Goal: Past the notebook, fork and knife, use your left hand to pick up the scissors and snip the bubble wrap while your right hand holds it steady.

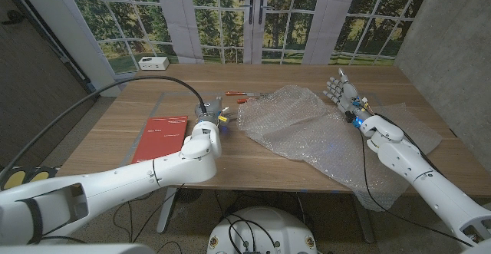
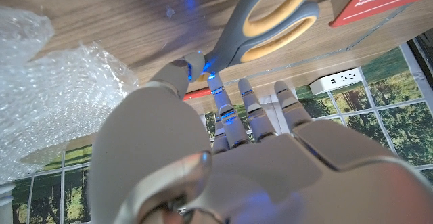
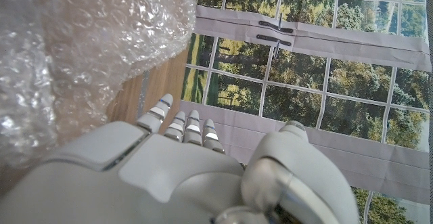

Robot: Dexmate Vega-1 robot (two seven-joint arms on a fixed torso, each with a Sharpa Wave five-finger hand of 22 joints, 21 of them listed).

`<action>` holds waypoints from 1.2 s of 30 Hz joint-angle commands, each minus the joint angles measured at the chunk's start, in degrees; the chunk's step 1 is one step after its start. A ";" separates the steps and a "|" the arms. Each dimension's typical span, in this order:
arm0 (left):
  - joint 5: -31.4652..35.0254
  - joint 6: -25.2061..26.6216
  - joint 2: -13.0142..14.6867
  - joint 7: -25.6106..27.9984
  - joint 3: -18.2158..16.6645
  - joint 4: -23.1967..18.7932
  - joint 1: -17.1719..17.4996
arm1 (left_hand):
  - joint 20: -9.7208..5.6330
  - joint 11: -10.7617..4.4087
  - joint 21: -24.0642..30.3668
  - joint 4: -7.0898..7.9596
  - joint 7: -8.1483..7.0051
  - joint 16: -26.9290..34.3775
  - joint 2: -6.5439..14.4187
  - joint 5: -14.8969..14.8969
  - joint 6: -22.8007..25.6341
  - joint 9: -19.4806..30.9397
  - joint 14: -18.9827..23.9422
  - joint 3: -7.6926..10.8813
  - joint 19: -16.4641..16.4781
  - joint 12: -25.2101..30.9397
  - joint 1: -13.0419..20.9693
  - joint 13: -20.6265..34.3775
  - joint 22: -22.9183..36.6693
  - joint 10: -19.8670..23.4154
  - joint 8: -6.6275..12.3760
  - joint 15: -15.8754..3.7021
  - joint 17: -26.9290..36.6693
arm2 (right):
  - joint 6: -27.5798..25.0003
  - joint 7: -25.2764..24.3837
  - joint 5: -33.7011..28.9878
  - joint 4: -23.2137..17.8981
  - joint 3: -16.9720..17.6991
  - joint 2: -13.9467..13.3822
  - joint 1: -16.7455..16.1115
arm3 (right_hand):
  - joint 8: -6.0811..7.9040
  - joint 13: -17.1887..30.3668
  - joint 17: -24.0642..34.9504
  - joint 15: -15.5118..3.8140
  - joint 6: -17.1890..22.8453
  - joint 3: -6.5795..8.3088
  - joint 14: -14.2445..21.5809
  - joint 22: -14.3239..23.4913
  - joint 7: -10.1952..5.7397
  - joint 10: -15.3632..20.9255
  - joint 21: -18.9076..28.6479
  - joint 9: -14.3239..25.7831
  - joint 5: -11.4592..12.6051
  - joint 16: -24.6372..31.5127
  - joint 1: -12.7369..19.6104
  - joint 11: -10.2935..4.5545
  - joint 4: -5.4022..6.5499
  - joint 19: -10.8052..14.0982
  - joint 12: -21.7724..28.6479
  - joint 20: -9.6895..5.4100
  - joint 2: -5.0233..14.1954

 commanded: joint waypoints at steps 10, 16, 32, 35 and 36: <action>-0.25 -3.04 -0.14 2.12 -4.60 -0.85 3.06 | 0.37 -1.00 0.33 0.00 0.48 0.10 -0.32 1.03 0.17 0.09 0.26 0.05 0.08 5.15 0.64 3.83 0.25 0.66 0.02 -0.31 0.74 | 0.60 -0.67 0.10 -0.63 0.45 0.05 -0.77 | 0.14 0.19 0.17 -0.47 -0.25 0.26 0.06 0.20 -0.48 -0.12 0.34 0.08 -0.11 0.40 -0.55 0.05 -0.07 0.18 0.05 0.40 0.00; 0.02 -4.25 -0.39 2.21 -5.41 -0.95 3.67 | 0.35 -1.06 0.37 -0.07 0.52 0.10 -0.38 1.41 0.36 0.09 0.28 0.05 0.17 5.39 0.76 4.00 0.25 0.69 0.08 -0.30 0.91 | 0.87 -0.68 0.09 -0.60 0.55 0.09 -0.79 | 0.15 0.19 0.17 -0.47 -0.25 0.29 0.03 0.20 -0.49 -0.11 0.35 0.08 -0.11 0.39 -0.56 -0.11 -0.06 0.21 0.05 0.37 0.01; -1.21 -8.05 -1.81 4.41 -11.11 -2.44 7.92 | 0.33 -1.08 0.43 -0.02 0.72 0.19 -0.46 2.33 0.56 0.09 0.43 -0.12 0.34 5.95 0.86 4.37 0.25 0.58 0.06 -0.43 1.47 | 1.73 0.21 0.55 0.68 0.62 0.87 -0.55 | 0.16 0.19 0.20 -0.46 -0.23 0.34 0.07 0.20 -0.48 -0.10 0.35 0.08 -0.12 0.41 -0.74 0.06 0.03 0.24 0.06 0.41 0.04; -1.57 -8.83 -2.00 4.34 -11.84 -2.37 8.29 | 0.28 -1.09 0.46 -0.01 0.76 0.18 -0.49 2.49 0.53 0.10 0.43 -0.15 0.45 5.95 0.87 4.22 0.25 0.62 0.03 -0.47 1.55 | 1.81 0.19 0.62 0.82 0.64 1.00 -0.56 | 0.16 0.19 0.20 -0.45 -0.22 0.33 0.08 0.20 -0.45 -0.12 0.35 0.08 -0.13 0.41 -0.76 -0.06 0.04 0.25 0.05 0.36 0.01; -1.66 -9.23 -1.97 4.30 -12.07 -2.36 8.38 | 0.26 -1.08 0.48 -0.02 0.73 0.18 -0.54 2.52 0.55 0.10 0.47 -0.16 0.49 5.99 0.86 4.23 0.25 0.68 0.03 -0.54 1.55 | 1.85 0.13 0.58 0.80 0.64 1.00 -0.61 | 0.16 0.19 0.20 -0.46 -0.23 0.34 0.06 0.20 -0.45 -0.11 0.35 0.08 -0.12 0.40 -0.76 -0.09 0.04 0.24 0.05 0.38 0.02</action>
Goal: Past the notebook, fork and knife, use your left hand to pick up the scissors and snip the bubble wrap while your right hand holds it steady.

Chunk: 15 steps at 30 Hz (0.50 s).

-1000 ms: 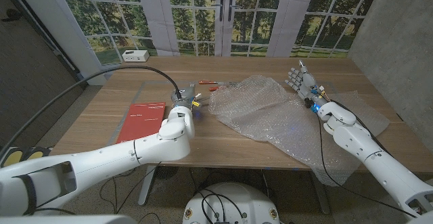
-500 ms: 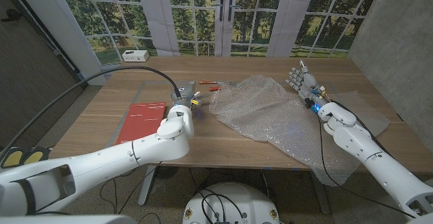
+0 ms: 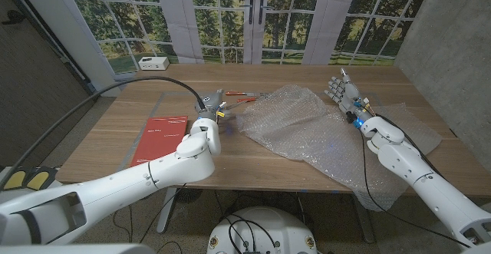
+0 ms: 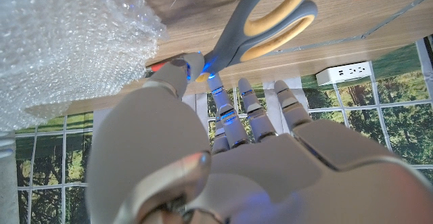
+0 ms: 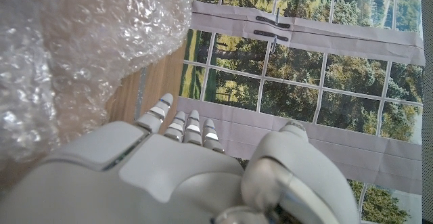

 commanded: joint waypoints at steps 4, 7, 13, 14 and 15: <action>-2.56 -4.64 -1.52 0.99 -5.66 -0.29 3.39 | 0.31 -0.88 0.24 0.03 0.48 0.18 0.16 0.51 0.19 0.10 0.36 -0.29 0.48 6.06 0.52 4.22 0.25 0.76 0.00 -0.44 0.31 | 0.63 0.03 0.13 0.55 0.18 0.49 -0.03 | 0.18 0.19 0.19 -0.13 -0.19 0.38 -0.23 0.20 -0.43 -0.06 0.35 0.19 -0.12 0.40 -0.76 -0.01 0.04 0.04 0.08 0.18 0.04; -3.15 -6.01 -1.78 1.23 -6.64 -0.05 3.81 | 0.32 -0.85 0.24 0.00 0.50 0.19 0.08 0.60 0.20 0.10 0.40 -0.37 0.48 6.09 0.55 4.24 0.26 0.67 -0.01 -0.38 0.39 | 0.99 -0.16 0.05 0.46 0.31 0.58 -0.11 | 0.17 0.19 0.18 -0.13 -0.20 0.40 -0.23 0.20 -0.45 -0.10 0.35 0.19 -0.12 0.40 -0.76 -0.07 0.03 0.04 0.06 0.20 0.04; -3.50 -7.84 -2.37 1.56 -7.59 0.34 4.02 | 0.34 -0.90 0.23 0.01 0.58 0.06 0.03 0.85 0.06 0.10 0.13 -0.43 0.49 6.18 0.59 4.17 0.26 0.69 -0.07 -0.29 0.51 | 1.63 -0.50 -0.04 0.39 0.50 0.85 -0.25 | 0.18 0.19 0.18 -0.12 -0.19 0.40 -0.21 0.20 -0.47 -0.07 0.35 0.19 -0.12 0.41 -0.79 0.01 0.04 0.05 0.07 0.24 0.01; -3.42 -7.81 -2.50 1.62 -7.66 0.35 4.04 | 0.32 -0.91 0.24 0.01 0.56 0.07 0.00 0.89 0.07 0.10 0.17 -0.45 0.52 6.20 0.58 4.19 0.26 0.65 -0.07 -0.32 0.53 | 1.73 -0.57 -0.04 0.34 0.54 0.89 -0.31 | 0.17 0.19 0.18 -0.12 -0.20 0.41 -0.20 0.20 -0.45 -0.06 0.35 0.19 -0.13 0.41 -0.79 -0.09 0.04 0.05 0.07 0.22 0.00; -3.55 -8.29 -2.52 1.73 -7.96 0.37 4.20 | 0.33 -0.93 0.24 -0.02 0.67 0.07 -0.02 0.91 0.07 0.10 0.12 -0.51 0.51 6.22 0.63 4.19 0.26 0.65 -0.07 -0.35 0.58 | 1.82 -0.69 -0.14 0.26 0.54 0.88 -0.39 | 0.18 0.19 0.18 -0.12 -0.18 0.41 -0.20 0.20 -0.47 -0.06 0.35 0.19 -0.13 0.40 -0.79 -0.08 0.04 0.05 0.07 0.23 -0.01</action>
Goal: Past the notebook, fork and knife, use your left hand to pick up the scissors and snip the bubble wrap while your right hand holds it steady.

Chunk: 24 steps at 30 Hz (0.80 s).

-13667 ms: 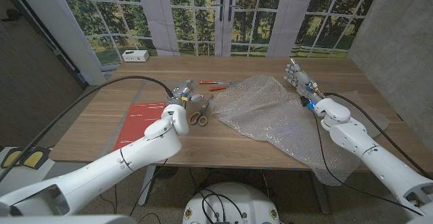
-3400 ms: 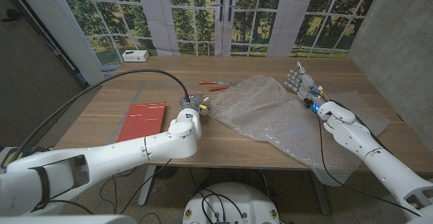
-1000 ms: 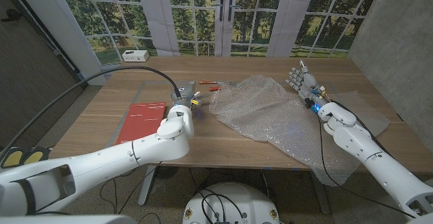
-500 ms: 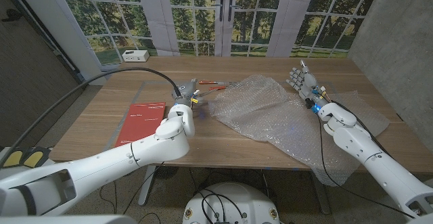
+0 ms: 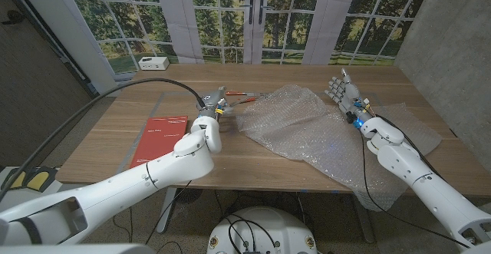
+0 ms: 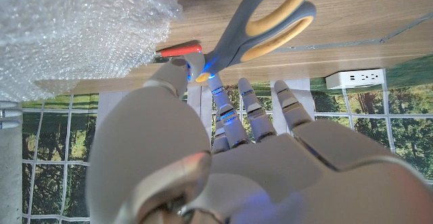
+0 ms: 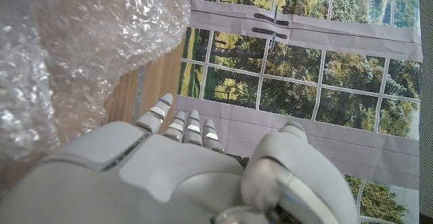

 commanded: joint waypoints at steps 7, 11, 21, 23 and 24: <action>-3.54 -6.97 -1.29 1.00 -6.20 0.50 2.85 | 0.32 -0.96 0.24 0.18 0.60 0.06 -0.15 0.71 0.03 0.10 0.14 -0.45 0.53 6.42 0.60 4.19 0.26 0.86 -0.10 -0.38 0.46 | 1.24 -1.18 -0.33 -0.63 0.45 0.44 -0.88 | 0.19 0.19 0.18 -0.13 -0.16 0.44 -0.21 0.21 -0.44 -0.05 0.35 0.21 -0.13 0.40 -0.43 -0.11 0.05 0.07 0.08 0.21 -0.37; -5.45 -8.67 -1.88 1.21 -8.28 0.59 3.97 | 0.35 -0.76 0.23 0.18 0.71 0.06 -0.11 0.82 0.04 0.11 0.09 -0.53 0.51 6.48 0.68 4.15 0.26 0.86 -0.10 -0.30 0.59 | 1.55 -1.23 -0.41 -0.76 0.50 0.46 -1.08 | 0.18 0.19 0.17 -0.15 -0.17 0.47 -0.19 0.21 -0.43 -0.04 0.34 0.21 -0.13 0.40 -0.43 -0.07 0.05 0.07 0.08 0.22 -0.36; -13.71 -14.16 -3.24 0.73 -14.69 1.03 6.79 | 0.22 -0.59 0.34 0.12 0.92 0.03 -0.06 1.12 0.01 0.10 -0.01 -0.69 0.81 6.72 0.97 4.11 0.27 0.95 -0.12 -0.14 0.85 | 2.00 -1.16 -0.47 -0.78 0.70 0.29 -1.47 | 0.17 0.19 0.16 -0.15 -0.20 0.54 -0.12 0.21 -0.41 0.01 0.33 0.21 -0.12 0.42 -0.41 -0.03 0.03 0.04 0.09 0.23 -0.36; -14.65 -14.54 -3.24 0.62 -15.12 0.87 6.88 | 0.16 -0.47 0.36 0.12 1.03 -0.02 -0.12 1.21 0.03 0.10 -0.06 -0.72 0.88 6.79 0.98 4.17 0.27 0.88 -0.12 -0.09 0.88 | 1.96 -1.11 -0.45 -0.79 0.74 0.19 -1.51 | 0.17 0.19 0.16 -0.08 -0.19 0.54 -0.09 0.21 -0.43 0.03 0.33 0.20 -0.13 0.42 -0.43 0.02 0.03 0.04 0.10 0.25 -0.38; -15.52 -14.73 -3.42 0.50 -15.67 0.84 7.08 | 0.12 -0.52 0.36 0.10 1.04 -0.01 -0.15 1.24 0.02 0.10 0.00 -0.73 0.90 6.80 1.00 4.13 0.28 0.91 -0.12 -0.09 0.89 | 1.93 -1.04 -0.39 -0.76 0.76 0.17 -1.51 | 0.18 0.19 0.16 -0.09 -0.18 0.55 -0.12 0.21 -0.46 0.03 0.33 0.20 -0.13 0.41 -0.44 0.06 0.04 0.05 0.10 0.21 -0.38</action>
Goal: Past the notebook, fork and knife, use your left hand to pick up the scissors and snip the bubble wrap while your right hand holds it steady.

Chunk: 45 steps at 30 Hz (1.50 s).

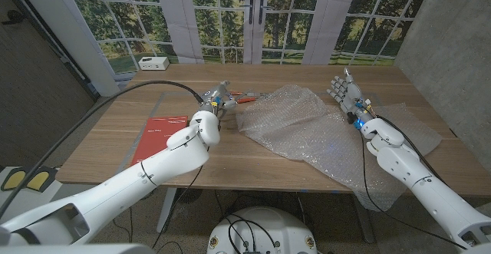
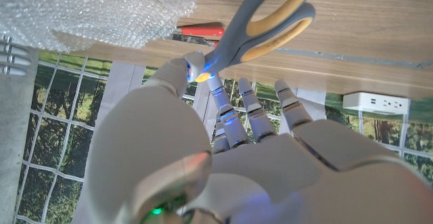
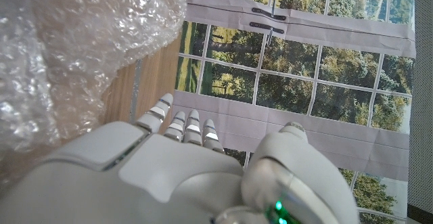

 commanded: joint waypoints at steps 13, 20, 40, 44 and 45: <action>-13.44 -8.66 -0.69 -0.41 -8.06 0.29 2.87 | -0.48 -0.47 1.00 -0.18 0.60 0.40 -0.12 0.95 0.14 0.10 1.40 -0.35 2.34 7.39 1.53 4.24 0.31 1.35 -0.18 0.97 0.55 | 0.36 0.04 0.03 -0.20 0.41 -0.41 -0.43 | 0.18 0.19 0.16 -0.01 -0.17 0.15 -0.10 0.21 -0.48 -0.01 0.33 0.19 -0.13 0.41 -0.20 -0.15 0.07 0.05 0.08 0.22 -0.08; -15.04 -9.22 -0.86 0.31 -8.27 0.36 2.80 | 0.13 -0.67 1.08 -0.06 0.71 0.69 -0.59 1.73 0.47 0.11 4.72 0.03 2.85 7.96 1.77 3.94 0.37 2.24 -0.12 2.85 -0.28 | 0.17 -0.15 -0.04 -0.51 0.52 -0.71 -0.50 | 0.18 0.19 0.16 -0.09 -0.17 0.17 -0.11 0.21 -0.41 -0.01 0.32 0.19 -0.14 0.40 -0.21 -0.08 0.05 0.05 0.07 0.26 -0.14; -22.16 -13.42 -0.67 0.28 -11.12 0.86 3.72 | 0.23 -1.14 1.02 0.17 0.69 0.76 -0.53 1.94 0.80 0.11 7.49 -0.68 3.03 9.45 2.29 4.33 0.47 2.95 -0.15 2.03 -0.98 | 0.01 0.29 0.08 0.17 0.45 -0.62 0.09 | 0.17 0.19 0.14 -0.12 -0.19 0.30 -0.05 0.20 -0.42 -0.06 0.33 0.19 -0.14 0.40 -0.17 -0.16 0.00 0.08 0.05 0.27 -0.14; -23.51 -14.54 -0.44 -0.11 -11.44 0.99 3.79 | 0.23 -1.22 1.03 0.24 0.75 0.95 -0.63 2.09 1.06 0.11 9.16 -0.82 3.13 9.88 2.29 4.28 0.50 3.18 -0.10 1.57 -1.31 | -0.02 0.17 0.11 0.09 0.54 -0.69 -0.02 | 0.17 0.19 0.14 -0.13 -0.20 0.30 0.00 0.20 -0.41 -0.04 0.34 0.19 -0.15 0.42 -0.21 -0.27 0.01 0.11 0.06 0.36 -0.17; -23.86 -14.73 -0.44 -0.17 -11.53 1.02 3.80 | 0.23 -1.25 1.03 0.23 0.79 1.01 -0.61 2.12 1.08 0.11 9.52 -0.82 3.14 9.94 2.33 4.25 0.51 3.22 -0.11 1.49 -1.37 | 0.00 0.14 0.09 0.06 0.56 -0.72 -0.06 | 0.17 0.19 0.14 -0.13 -0.20 0.30 -0.03 0.20 -0.41 -0.04 0.33 0.19 -0.15 0.41 -0.21 -0.26 0.01 0.09 0.06 0.42 -0.17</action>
